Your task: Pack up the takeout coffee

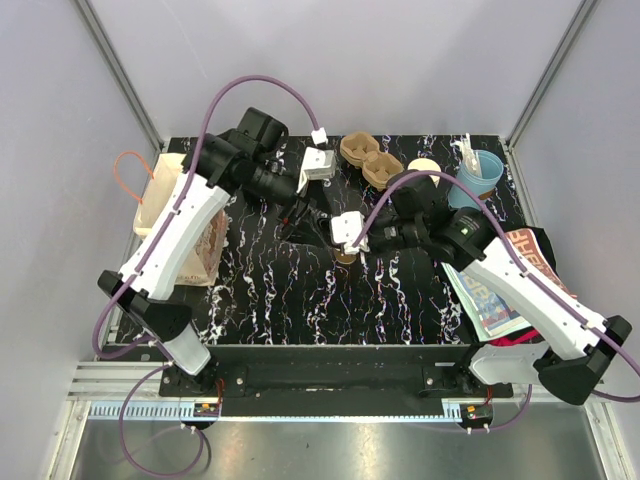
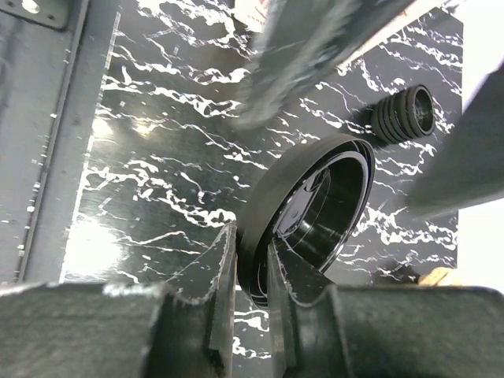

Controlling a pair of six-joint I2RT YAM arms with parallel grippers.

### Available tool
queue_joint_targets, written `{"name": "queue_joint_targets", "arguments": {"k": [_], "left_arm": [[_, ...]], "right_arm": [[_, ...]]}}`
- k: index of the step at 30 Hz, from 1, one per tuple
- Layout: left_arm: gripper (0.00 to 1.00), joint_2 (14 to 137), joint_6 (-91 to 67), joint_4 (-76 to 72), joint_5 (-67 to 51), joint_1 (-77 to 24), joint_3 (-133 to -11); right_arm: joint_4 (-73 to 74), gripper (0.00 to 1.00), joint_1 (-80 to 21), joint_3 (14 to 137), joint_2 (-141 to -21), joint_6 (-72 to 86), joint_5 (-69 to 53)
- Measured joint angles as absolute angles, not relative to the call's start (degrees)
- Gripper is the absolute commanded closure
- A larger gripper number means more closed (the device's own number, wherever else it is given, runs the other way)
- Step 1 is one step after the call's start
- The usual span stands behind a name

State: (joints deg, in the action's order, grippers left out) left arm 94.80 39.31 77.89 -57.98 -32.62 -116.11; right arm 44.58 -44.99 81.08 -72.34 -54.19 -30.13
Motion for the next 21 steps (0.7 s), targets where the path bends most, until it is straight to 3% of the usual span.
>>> {"name": "queue_joint_targets", "arguments": {"k": [7,12,21], "left_arm": [[0.04,93.0,39.6,77.4,-46.9,-39.1,-119.7],[0.04,89.2,38.3,74.5,-35.9,-48.1,-111.6],[0.05,83.1,36.5,66.0,-26.9,-50.0,-103.9]], "right_arm": [[46.6,0.89,-44.1,81.3,-71.8,-50.4,-35.1],[50.0,0.91,-40.9,82.6,-73.8,-49.2,-42.2],[50.4,0.93,-32.5,82.3,-74.4,-44.6,-54.5]]}}
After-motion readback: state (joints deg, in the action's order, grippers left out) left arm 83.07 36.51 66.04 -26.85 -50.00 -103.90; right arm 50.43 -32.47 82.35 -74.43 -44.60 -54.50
